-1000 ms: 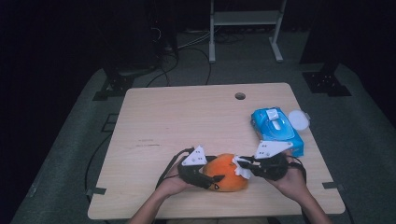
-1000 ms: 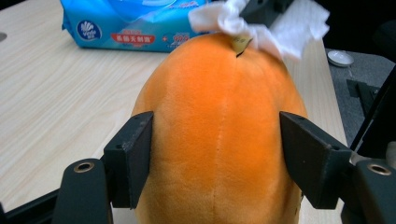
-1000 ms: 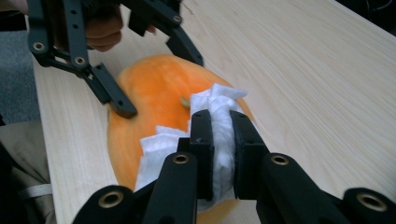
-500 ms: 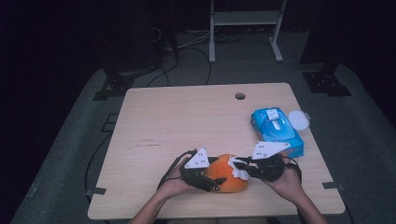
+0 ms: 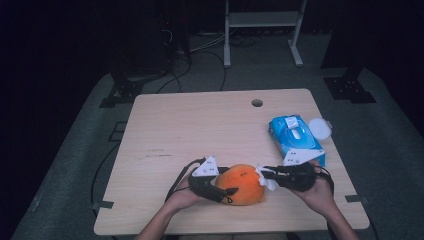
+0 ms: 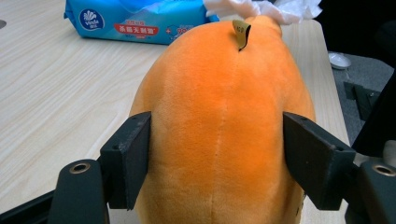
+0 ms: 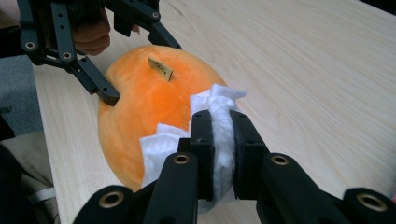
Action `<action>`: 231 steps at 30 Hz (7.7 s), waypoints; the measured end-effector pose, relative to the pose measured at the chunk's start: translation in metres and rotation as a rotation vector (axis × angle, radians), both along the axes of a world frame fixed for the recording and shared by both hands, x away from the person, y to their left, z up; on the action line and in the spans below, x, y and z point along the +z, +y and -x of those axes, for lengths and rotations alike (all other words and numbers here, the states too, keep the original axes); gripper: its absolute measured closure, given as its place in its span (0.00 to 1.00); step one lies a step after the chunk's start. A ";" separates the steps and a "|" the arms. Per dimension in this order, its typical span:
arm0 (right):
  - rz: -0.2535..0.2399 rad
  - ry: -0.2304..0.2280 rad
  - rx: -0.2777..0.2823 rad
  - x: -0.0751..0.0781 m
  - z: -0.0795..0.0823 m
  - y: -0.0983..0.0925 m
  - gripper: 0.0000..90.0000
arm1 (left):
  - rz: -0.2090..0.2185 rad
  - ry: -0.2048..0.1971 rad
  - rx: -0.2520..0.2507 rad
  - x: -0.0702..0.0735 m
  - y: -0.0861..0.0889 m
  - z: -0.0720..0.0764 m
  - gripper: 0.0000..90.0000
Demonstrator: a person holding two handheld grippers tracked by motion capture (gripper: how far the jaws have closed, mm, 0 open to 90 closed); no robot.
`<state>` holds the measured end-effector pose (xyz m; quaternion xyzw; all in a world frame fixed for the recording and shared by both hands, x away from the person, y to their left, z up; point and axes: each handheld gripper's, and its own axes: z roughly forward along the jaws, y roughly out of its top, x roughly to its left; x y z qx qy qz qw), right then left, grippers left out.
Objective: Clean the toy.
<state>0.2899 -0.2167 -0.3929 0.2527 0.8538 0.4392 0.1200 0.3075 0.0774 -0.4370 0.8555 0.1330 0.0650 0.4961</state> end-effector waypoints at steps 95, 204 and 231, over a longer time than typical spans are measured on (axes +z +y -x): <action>-0.082 0.016 0.063 0.003 0.001 0.011 0.89 | 0.023 0.045 0.061 0.006 -0.009 0.001 0.08; -0.134 0.041 -0.015 -0.001 -0.013 0.003 0.89 | -0.021 -0.015 0.053 0.007 -0.002 -0.007 0.22; -0.123 0.141 -0.048 -0.028 -0.019 -0.008 0.89 | 0.000 0.025 0.010 -0.002 0.006 -0.011 0.18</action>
